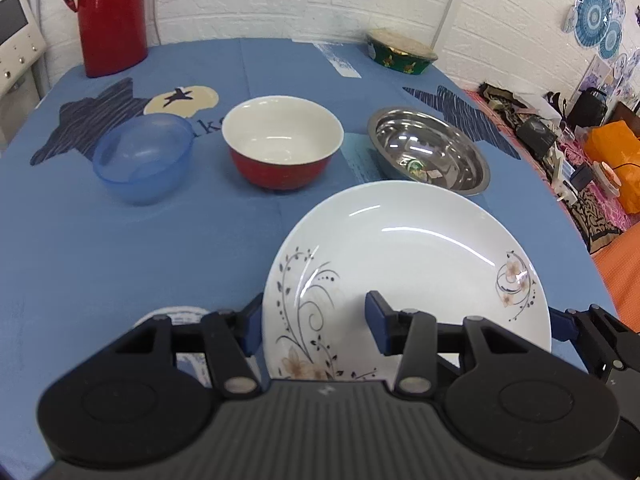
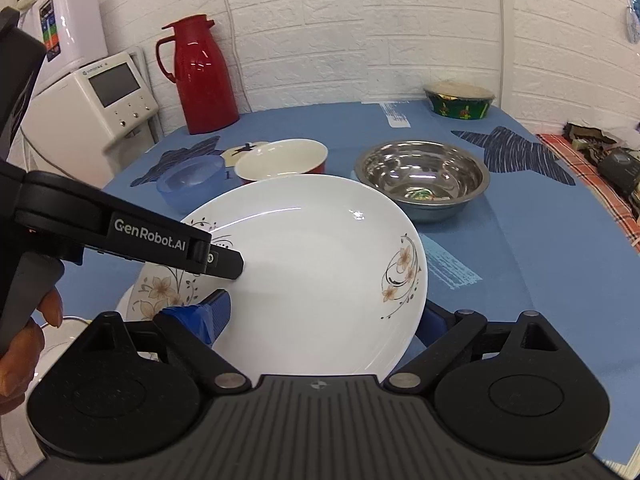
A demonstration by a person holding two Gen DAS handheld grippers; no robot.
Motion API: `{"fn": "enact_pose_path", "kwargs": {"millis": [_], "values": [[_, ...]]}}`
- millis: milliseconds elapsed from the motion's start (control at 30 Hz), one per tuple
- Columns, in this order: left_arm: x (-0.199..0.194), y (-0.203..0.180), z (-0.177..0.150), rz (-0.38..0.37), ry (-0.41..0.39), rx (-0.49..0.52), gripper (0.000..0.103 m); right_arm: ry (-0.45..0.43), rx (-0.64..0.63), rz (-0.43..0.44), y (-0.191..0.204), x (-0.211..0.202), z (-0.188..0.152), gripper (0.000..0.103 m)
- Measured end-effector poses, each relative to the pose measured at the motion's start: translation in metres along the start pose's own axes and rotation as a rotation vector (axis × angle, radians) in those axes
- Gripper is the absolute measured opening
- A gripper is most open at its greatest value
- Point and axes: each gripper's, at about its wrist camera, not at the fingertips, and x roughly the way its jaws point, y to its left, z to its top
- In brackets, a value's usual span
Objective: Organize plates and bowls
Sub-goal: 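Carry the floral plate onto the plate stack and release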
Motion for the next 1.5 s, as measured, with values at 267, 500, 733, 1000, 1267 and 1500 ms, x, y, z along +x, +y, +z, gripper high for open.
{"fn": "enact_pose_path", "kwargs": {"millis": [267, 500, 733, 1000, 1267, 1500], "values": [[-0.072, 0.051, -0.057, 0.075, -0.05, -0.074, 0.046, -0.006, -0.061, 0.134, 0.07, -0.024, -0.022, 0.083], [-0.109, 0.109, -0.117, 0.182, -0.052, -0.181, 0.046, 0.067, -0.133, 0.239, 0.131, -0.018, -0.047, 0.083], [-0.116, 0.128, -0.146, 0.18, -0.064, -0.213, 0.047, 0.086, -0.153, 0.243, 0.145, -0.023, -0.062, 0.083], [-0.11, 0.135, -0.155, 0.137, -0.093, -0.233, 0.05, 0.079, -0.16, 0.248, 0.146, -0.025, -0.065, 0.081], [-0.126, 0.123, -0.145, 0.226, -0.217, -0.136, 0.065, 0.076, -0.246, 0.175, 0.15, -0.024, -0.065, 0.082], [-0.124, 0.122, -0.14, 0.215, -0.216, -0.15, 0.066, 0.072, -0.216, 0.178, 0.135, -0.029, -0.063, 0.081]]}}
